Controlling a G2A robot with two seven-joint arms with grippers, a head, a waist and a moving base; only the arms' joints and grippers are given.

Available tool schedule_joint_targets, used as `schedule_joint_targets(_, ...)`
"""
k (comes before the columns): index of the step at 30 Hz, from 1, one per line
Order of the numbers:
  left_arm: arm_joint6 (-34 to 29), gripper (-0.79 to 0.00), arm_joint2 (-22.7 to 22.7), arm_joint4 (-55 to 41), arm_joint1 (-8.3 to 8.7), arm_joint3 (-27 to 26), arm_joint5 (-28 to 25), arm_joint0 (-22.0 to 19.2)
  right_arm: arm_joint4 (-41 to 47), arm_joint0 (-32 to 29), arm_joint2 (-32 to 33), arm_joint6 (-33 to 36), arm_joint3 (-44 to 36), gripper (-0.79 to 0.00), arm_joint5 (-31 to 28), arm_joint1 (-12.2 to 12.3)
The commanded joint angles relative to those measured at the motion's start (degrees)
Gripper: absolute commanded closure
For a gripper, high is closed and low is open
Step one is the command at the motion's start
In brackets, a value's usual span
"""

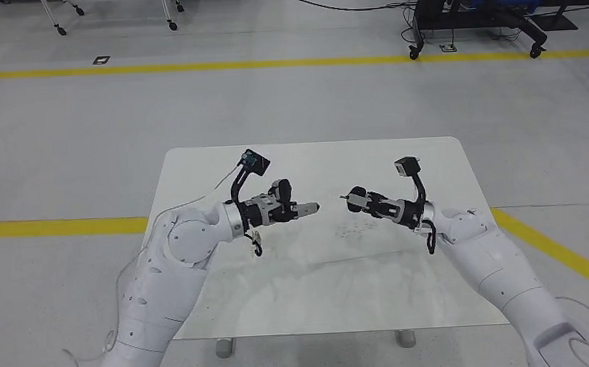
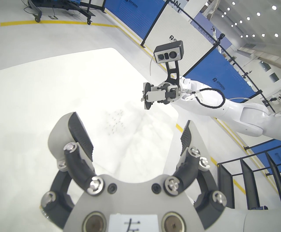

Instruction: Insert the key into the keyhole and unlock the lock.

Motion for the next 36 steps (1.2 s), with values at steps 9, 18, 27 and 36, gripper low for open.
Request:
schedule_joint_targets(9,-6.16,-0.785,-0.57,12.12,1.44,-7.3,9.2,0.95,0.0,0.0,0.0,0.0,0.0,0.0,0.0,0.0)
schedule_joint_targets(18,-28.12,-0.785,1.45,33.13,2.89,-20.44,29.17,3.19,0.0,0.0,0.0,0.0,0.0,0.0,0.0,0.0)
schedule_joint_targets(27,-32.84,-0.671,11.39,37.12,1.13,-10.36,35.29,-1.21,0.0,0.0,0.0,0.0,0.0,0.0,0.0,0.0)
schedule_joint_targets(36,-31.24,-0.477,12.97,38.52,0.37,-5.53,38.64,-2.66,0.0,0.0,0.0,0.0,0.0,0.0,0.0,0.0)
